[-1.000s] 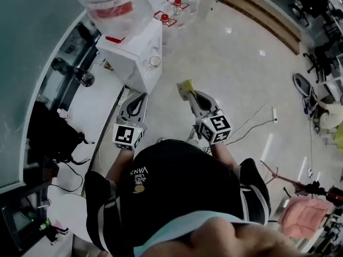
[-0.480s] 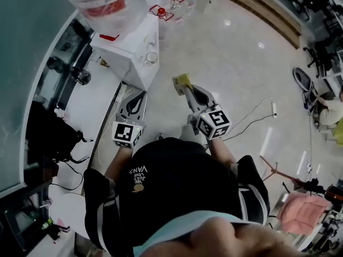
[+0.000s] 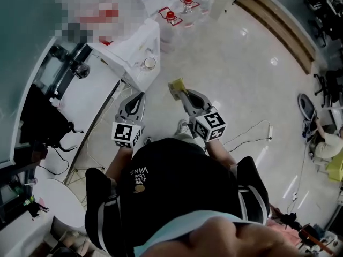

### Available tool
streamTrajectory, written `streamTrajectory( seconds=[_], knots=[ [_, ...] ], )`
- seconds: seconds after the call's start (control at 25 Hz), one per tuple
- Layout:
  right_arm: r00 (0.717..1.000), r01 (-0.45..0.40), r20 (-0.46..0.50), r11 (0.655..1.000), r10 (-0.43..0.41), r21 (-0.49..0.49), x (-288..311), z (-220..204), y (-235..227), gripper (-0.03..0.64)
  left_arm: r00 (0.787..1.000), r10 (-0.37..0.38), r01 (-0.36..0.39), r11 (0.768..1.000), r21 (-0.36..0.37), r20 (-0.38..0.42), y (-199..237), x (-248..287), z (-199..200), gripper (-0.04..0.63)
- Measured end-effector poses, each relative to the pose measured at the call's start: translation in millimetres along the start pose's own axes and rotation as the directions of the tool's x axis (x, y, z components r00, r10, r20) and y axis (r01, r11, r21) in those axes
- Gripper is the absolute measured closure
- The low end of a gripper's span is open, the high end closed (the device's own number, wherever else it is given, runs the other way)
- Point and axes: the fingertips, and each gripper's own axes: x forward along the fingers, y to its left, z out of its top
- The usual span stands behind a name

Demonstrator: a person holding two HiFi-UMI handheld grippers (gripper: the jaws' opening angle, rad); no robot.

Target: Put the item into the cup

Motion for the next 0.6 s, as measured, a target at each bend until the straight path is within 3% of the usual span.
streamTrajectory(
  seconds=[0.24, 0.44, 0.6],
  knots=[
    [0.995, -0.09, -0.053, 0.996, 0.088, -0.027, 9.9, 11.2, -56.9, 0.565, 0.992, 0.127, -0.126, 0.991, -0.042, 0.013, -14.9, 43.1, 1.0, 0.577],
    [0.979, -0.182, -0.098, 0.982, 0.177, -0.05, 26.9, 17.2, -80.3, 0.565, 0.968, 0.25, -0.248, 0.966, -0.073, 0.017, -16.7, 60.1, 4.1, 0.577],
    [0.968, -0.224, -0.126, 0.973, 0.215, -0.058, 44.3, 15.6, -89.0, 0.564, 0.957, 0.29, -0.289, 0.954, -0.075, 0.011, -16.6, 66.3, -0.9, 0.577]
  ],
)
